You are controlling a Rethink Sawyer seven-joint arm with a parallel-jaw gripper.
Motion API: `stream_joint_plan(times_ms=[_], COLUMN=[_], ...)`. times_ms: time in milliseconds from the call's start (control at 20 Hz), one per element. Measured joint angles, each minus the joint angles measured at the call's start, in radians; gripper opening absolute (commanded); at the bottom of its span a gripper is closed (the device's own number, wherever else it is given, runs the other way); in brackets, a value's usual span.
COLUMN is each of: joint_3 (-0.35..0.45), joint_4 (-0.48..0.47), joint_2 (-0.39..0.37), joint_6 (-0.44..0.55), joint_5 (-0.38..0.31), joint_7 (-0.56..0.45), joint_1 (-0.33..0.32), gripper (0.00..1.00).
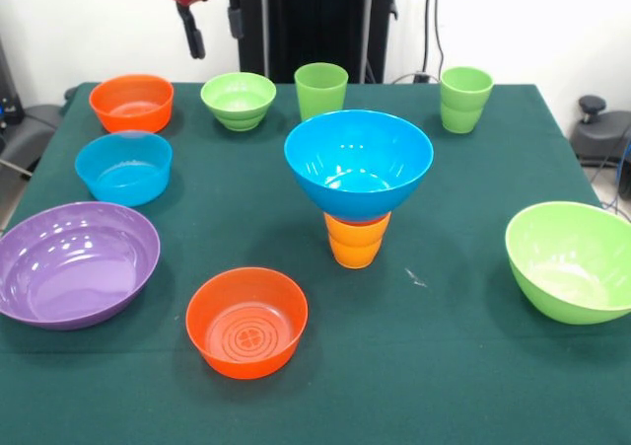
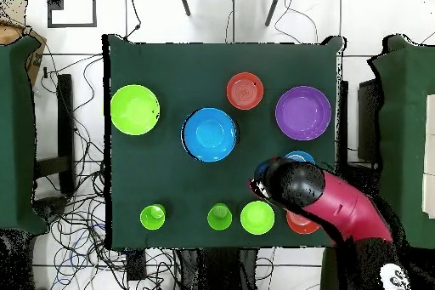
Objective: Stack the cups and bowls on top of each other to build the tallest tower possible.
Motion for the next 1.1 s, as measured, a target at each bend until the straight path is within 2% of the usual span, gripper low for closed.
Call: stream_joint_plan(times_ms=[250, 500, 800, 1100], joint_3=[-0.005, -0.006, -0.007, -0.007], joint_4=[0.0, 0.01, 0.057, 0.112], joint_2=[0.041, 0.043, 0.042, 0.042], joint_6=[-0.054, -0.054, -0.055, -0.067], joint_5=[-0.041, -0.069, -0.112, -0.143], joint_7=[0.0, 0.0, 0.0, 0.0], joint_1=[-0.026, -0.06, -0.101, -0.114], gripper=[1.0, 1.0, 1.0, 1.0])
